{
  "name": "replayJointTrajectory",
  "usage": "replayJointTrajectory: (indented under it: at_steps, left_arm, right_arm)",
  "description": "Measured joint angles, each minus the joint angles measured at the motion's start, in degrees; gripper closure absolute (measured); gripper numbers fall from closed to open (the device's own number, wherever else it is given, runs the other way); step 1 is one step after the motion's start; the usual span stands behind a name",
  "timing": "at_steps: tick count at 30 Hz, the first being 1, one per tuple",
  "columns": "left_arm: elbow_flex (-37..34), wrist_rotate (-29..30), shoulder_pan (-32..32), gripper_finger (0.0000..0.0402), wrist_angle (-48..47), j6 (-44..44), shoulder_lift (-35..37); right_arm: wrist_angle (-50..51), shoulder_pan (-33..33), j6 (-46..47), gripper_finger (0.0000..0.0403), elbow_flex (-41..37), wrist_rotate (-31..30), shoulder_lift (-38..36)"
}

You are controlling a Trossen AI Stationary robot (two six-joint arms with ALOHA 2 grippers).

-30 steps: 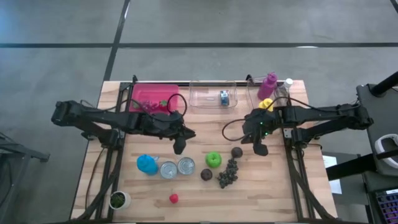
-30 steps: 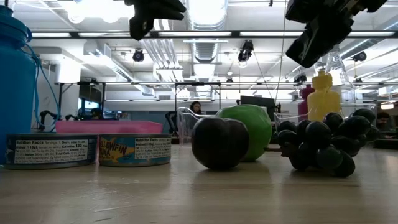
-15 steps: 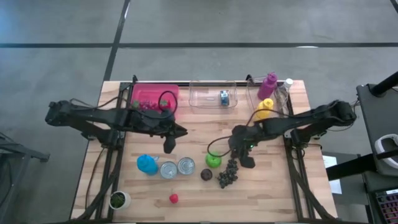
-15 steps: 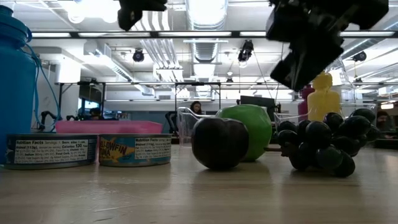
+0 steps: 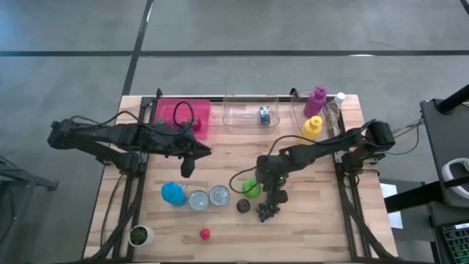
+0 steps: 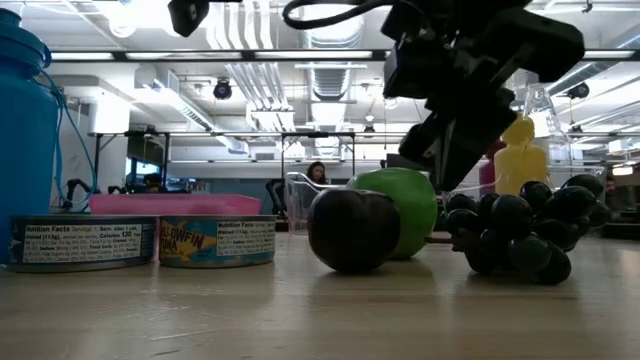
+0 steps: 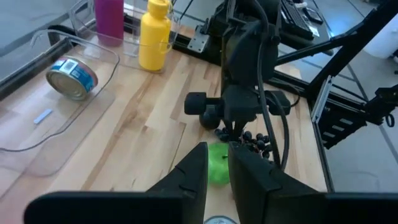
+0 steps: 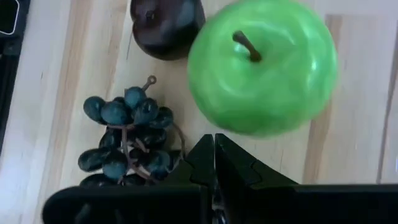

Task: Pick & Place Food Item
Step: Put the green apple into the red transparent bin

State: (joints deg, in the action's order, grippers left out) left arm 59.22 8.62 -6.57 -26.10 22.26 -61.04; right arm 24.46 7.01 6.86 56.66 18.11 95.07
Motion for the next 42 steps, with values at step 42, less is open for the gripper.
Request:
replayJointTrajectory:
  at_steps: [42]
  left_arm:
    - [0.0,0.4,0.0,0.0335,-4.0,0.1,0.1]
  right_arm:
    - [-18.1,-8.9,-6.0,0.039,6.5,-6.6,9.6]
